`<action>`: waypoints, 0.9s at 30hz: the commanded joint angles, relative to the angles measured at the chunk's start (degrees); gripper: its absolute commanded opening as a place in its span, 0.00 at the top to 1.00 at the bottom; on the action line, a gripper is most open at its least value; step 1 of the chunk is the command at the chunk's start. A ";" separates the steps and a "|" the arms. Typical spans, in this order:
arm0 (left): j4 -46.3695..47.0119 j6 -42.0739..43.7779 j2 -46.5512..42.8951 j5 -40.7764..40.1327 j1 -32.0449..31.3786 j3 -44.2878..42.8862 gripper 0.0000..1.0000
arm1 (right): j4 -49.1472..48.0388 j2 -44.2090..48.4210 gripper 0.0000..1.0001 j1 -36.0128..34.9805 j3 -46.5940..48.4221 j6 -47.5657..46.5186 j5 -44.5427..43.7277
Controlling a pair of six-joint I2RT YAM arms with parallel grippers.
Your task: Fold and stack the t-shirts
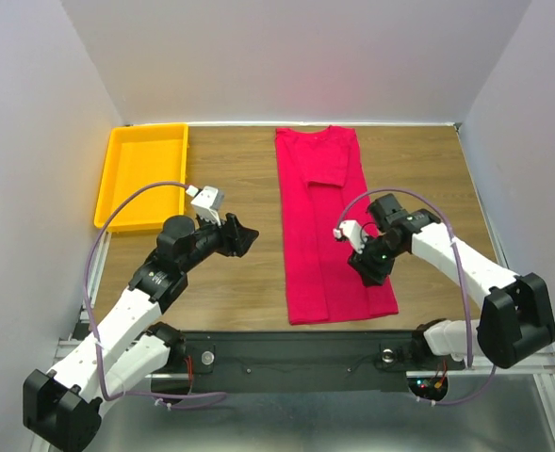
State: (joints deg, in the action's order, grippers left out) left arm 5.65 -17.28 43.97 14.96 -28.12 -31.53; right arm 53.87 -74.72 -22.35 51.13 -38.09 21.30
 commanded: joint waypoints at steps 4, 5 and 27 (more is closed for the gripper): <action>1.03 -0.65 -0.46 0.51 -0.27 -0.81 0.32 | 1.42 -1.48 0.46 -4.72 0.28 4.33 -6.01; 1.03 -0.56 -0.20 0.51 -0.18 -0.82 0.32 | 1.33 -2.53 0.46 -5.16 0.28 4.68 -6.44; 1.47 -0.83 -0.90 1.38 -0.80 -0.55 0.32 | -0.34 -11.94 0.59 -11.22 -0.95 9.52 -12.95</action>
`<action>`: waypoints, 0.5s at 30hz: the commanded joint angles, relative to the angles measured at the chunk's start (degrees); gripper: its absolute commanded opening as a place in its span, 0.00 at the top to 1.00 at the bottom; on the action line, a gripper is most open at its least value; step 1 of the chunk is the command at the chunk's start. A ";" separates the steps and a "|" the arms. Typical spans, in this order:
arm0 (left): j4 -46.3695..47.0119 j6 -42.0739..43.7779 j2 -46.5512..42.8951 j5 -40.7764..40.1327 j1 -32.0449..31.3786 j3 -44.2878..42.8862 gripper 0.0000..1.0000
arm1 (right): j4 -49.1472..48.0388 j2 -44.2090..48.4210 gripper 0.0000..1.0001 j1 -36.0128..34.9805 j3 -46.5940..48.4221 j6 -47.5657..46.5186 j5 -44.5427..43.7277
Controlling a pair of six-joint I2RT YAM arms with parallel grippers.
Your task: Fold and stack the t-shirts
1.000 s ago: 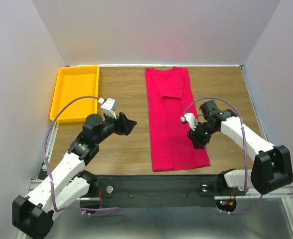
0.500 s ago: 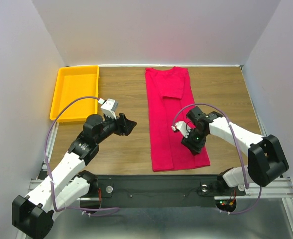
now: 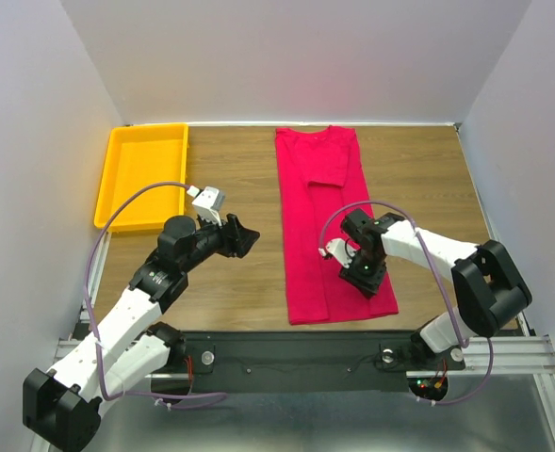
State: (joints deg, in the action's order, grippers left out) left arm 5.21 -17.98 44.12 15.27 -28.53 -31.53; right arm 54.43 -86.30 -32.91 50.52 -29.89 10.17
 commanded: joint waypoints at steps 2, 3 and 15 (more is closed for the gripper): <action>1.91 -0.13 -1.14 1.26 -0.38 -0.38 0.32 | -1.08 -0.71 0.63 -0.84 -0.42 1.50 -2.17; 1.99 -0.22 -1.14 1.26 -0.38 -0.38 0.32 | -1.09 -0.88 0.66 -1.11 -0.42 1.59 -2.26; 2.08 -0.22 -1.67 1.61 -0.73 -0.29 0.32 | -0.47 -0.80 0.91 -1.55 1.50 2.20 -1.22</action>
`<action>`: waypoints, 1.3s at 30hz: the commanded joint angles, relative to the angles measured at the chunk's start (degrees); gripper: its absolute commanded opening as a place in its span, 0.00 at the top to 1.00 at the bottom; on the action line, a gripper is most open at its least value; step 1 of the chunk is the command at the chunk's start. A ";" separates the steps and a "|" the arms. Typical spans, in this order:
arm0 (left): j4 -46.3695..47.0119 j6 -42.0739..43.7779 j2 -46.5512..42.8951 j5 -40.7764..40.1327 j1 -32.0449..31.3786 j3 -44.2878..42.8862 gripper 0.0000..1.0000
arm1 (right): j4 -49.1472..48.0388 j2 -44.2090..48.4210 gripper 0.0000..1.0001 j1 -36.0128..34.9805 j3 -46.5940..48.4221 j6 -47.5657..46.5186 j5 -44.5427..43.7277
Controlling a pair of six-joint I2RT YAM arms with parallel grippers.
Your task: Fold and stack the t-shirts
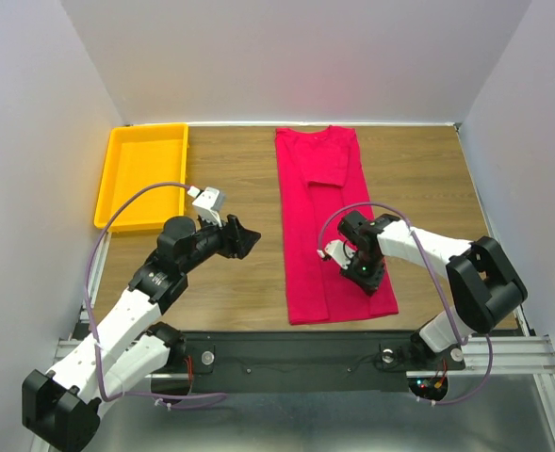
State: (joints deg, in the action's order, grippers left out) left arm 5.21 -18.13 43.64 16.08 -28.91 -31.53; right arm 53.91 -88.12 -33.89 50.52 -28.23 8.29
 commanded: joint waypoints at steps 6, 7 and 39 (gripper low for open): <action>2.17 -0.06 -1.10 0.89 -0.62 -0.38 0.32 | 2.78 2.33 0.99 -0.65 4.32 -0.25 4.89; 2.17 -0.06 -1.10 0.97 -0.63 -0.29 0.32 | 2.87 2.51 0.99 -0.65 4.41 -0.34 5.24; 2.43 0.02 -0.83 1.50 -1.15 -0.29 0.32 | 0.32 0.23 0.63 -1.44 1.60 3.71 -1.97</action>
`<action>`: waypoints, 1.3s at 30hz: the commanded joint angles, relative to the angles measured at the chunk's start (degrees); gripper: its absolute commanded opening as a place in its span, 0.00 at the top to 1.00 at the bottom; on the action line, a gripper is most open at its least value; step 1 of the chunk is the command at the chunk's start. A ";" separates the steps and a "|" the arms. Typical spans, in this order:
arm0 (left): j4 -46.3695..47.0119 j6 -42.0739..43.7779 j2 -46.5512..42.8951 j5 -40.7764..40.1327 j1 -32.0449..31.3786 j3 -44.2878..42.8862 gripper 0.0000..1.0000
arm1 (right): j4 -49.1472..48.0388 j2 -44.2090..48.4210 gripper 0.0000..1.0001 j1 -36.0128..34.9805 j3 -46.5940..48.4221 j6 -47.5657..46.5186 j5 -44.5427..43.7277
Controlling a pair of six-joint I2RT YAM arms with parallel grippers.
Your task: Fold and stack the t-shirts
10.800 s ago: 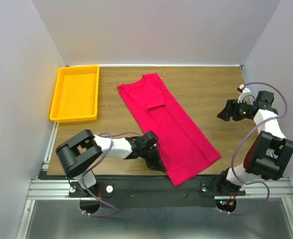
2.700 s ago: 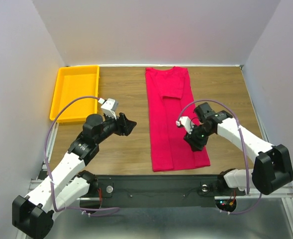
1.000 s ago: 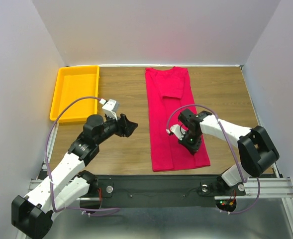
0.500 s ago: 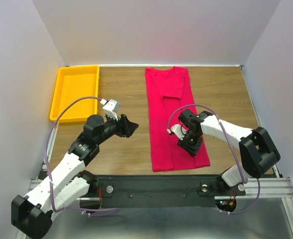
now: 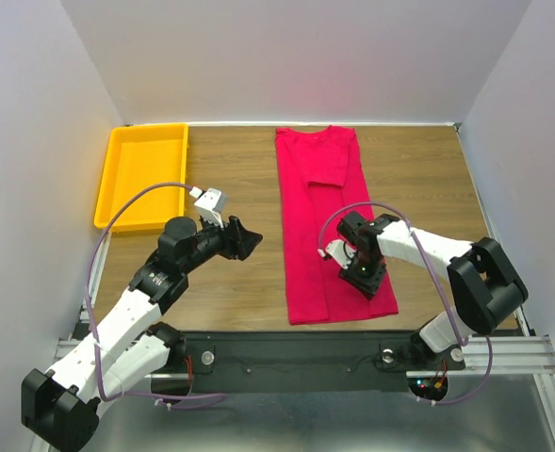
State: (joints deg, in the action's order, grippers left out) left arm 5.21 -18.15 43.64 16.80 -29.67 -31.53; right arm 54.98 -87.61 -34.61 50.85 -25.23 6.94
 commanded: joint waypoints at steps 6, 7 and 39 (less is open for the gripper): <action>2.43 -0.04 -1.01 0.78 -0.39 -0.20 0.32 | -0.58 -1.24 0.58 -1.16 1.80 0.98 -0.35; 2.43 -0.04 -1.10 0.78 -0.47 -0.29 0.32 | -0.58 -1.24 0.57 -1.25 1.88 0.98 -0.35; 2.43 -0.04 -1.10 0.43 -1.44 -0.20 0.32 | 2.85 -0.36 0.95 -2.30 4.88 2.38 3.61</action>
State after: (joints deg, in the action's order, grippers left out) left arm 5.23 -18.17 43.31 16.91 -30.76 -31.53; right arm 56.47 -88.84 -36.12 55.05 -22.57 8.60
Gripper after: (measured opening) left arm 0.681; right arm 0.046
